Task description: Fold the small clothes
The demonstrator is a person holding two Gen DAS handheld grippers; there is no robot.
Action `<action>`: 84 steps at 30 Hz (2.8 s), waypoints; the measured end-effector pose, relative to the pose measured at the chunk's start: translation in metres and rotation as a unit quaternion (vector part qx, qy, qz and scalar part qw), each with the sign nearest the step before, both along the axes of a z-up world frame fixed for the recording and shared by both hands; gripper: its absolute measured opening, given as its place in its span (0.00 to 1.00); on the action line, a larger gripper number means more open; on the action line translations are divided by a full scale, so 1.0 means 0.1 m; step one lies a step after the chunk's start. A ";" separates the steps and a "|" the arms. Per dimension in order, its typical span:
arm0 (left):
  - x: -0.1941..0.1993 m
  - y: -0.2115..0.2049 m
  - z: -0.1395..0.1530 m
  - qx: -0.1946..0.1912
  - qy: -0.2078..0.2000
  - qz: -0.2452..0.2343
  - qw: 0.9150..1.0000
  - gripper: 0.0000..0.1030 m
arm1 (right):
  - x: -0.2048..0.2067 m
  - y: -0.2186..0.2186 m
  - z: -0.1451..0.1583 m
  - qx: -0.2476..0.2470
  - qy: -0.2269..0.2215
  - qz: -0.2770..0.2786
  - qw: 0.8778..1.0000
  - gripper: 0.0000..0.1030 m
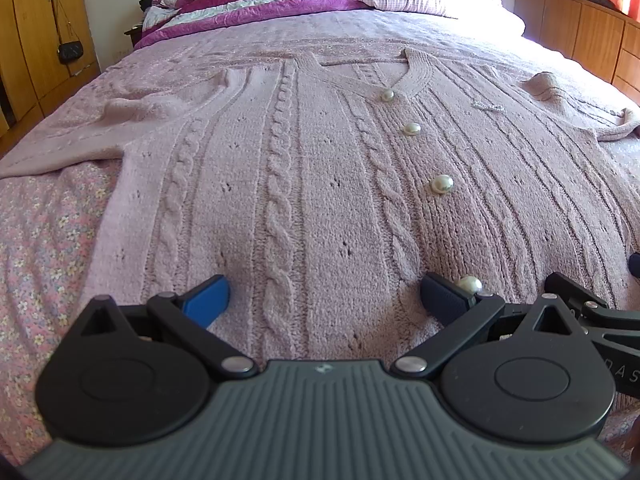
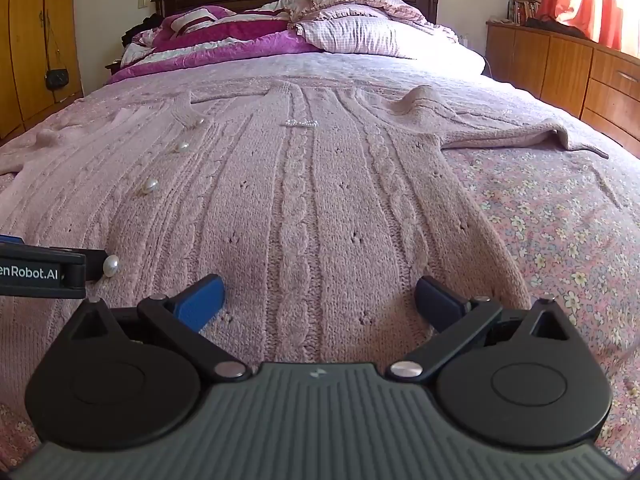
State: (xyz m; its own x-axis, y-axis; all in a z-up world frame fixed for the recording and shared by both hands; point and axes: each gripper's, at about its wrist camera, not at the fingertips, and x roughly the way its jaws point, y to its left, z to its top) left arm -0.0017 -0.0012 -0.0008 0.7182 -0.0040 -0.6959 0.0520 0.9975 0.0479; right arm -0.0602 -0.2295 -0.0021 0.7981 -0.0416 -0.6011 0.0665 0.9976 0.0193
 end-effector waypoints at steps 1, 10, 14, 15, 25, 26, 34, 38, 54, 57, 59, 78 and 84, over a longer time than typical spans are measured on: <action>0.00 0.00 0.00 0.000 0.000 0.000 1.000 1.00 | 0.00 0.00 0.00 0.000 0.000 0.000 1.000 1.00; 0.00 0.00 0.00 0.000 -0.002 -0.002 1.000 1.00 | 0.00 -0.01 0.02 -0.002 0.000 0.000 1.000 1.00; 0.00 -0.01 -0.01 0.001 -0.003 -0.002 1.000 1.00 | -0.01 0.01 0.01 -0.003 -0.001 0.000 1.000 1.00; 0.00 -0.01 -0.01 0.002 -0.003 -0.001 1.000 1.00 | -0.01 0.01 0.01 -0.003 -0.001 0.000 1.000 1.00; 0.01 -0.01 0.00 0.002 0.000 -0.001 1.000 1.00 | 0.00 0.02 0.00 -0.004 -0.001 -0.002 1.000 1.00; 0.01 -0.01 0.00 0.002 0.000 -0.001 1.000 1.00 | 0.00 0.02 0.00 -0.004 -0.001 -0.002 1.000 1.00; 0.02 0.00 -0.01 0.001 0.000 -0.002 1.000 1.00 | 0.00 0.02 0.00 -0.005 -0.002 -0.003 1.000 1.00; 0.02 0.00 -0.02 0.001 0.001 -0.002 1.000 1.00 | 0.00 0.02 0.00 -0.005 -0.002 -0.003 1.000 1.00; 0.02 0.01 -0.02 0.001 -0.001 -0.002 1.000 1.00 | 0.00 0.02 0.00 -0.004 -0.003 -0.004 1.000 1.00; 0.02 0.01 -0.02 0.001 -0.002 -0.001 1.000 1.00 | 0.00 0.02 0.01 -0.005 -0.003 -0.004 1.000 1.00; 0.01 0.01 -0.02 0.001 -0.002 -0.001 1.000 1.00 | 0.00 0.02 0.01 -0.005 -0.003 -0.004 1.000 1.00; -0.02 -0.02 0.08 0.006 -0.007 0.005 1.000 1.00 | 0.08 0.00 0.06 0.008 0.017 -0.003 1.000 1.00; -0.02 -0.13 0.30 0.041 -0.056 -0.013 0.997 1.00 | 0.18 -0.30 0.25 0.093 0.025 0.001 0.995 1.00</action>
State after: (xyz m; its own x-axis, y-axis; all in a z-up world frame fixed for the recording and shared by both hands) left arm -0.0036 -0.0145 0.0290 0.7918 0.0308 -0.6100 0.0671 0.9883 0.1370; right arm -0.0424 -0.2592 0.0228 0.7668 0.0749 -0.6374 0.0704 0.9774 0.1995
